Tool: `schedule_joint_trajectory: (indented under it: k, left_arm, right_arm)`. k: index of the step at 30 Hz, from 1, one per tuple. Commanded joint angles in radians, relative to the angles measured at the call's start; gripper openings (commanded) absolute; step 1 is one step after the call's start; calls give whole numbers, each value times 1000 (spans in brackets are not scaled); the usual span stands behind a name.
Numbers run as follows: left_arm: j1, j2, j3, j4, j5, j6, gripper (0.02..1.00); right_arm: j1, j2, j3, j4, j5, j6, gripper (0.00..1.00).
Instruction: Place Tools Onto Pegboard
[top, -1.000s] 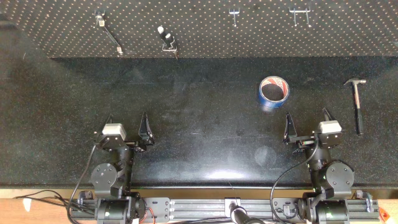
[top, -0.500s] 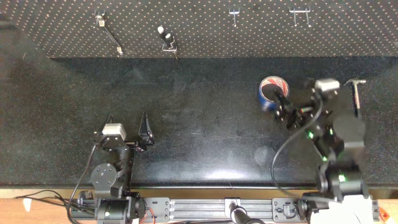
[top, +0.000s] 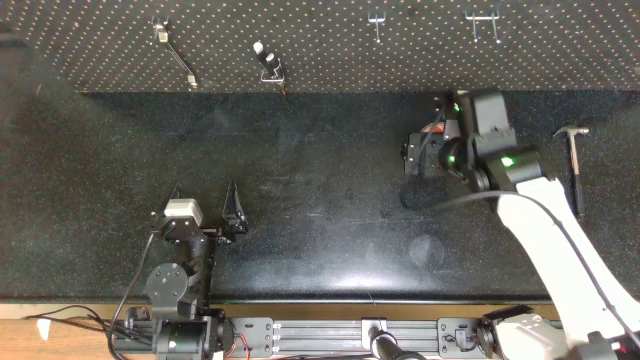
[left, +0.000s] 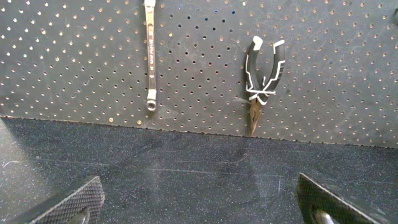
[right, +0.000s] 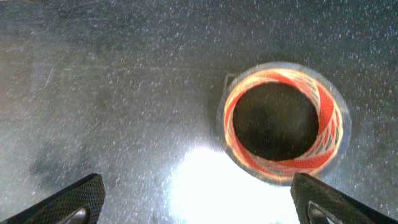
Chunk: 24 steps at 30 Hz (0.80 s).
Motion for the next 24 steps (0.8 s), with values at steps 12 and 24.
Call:
schedule_joint_trajectory:
  k: [12,24]
  left_arm:
    - [-4,-10,-2,-8,-12,-12,996]
    - [-4,-10,-2,-8,-12,-12,996]
  right_arm:
    - [37,307,283,-229,133,8,976]
    - [77,457,368,-246,181,43,974]
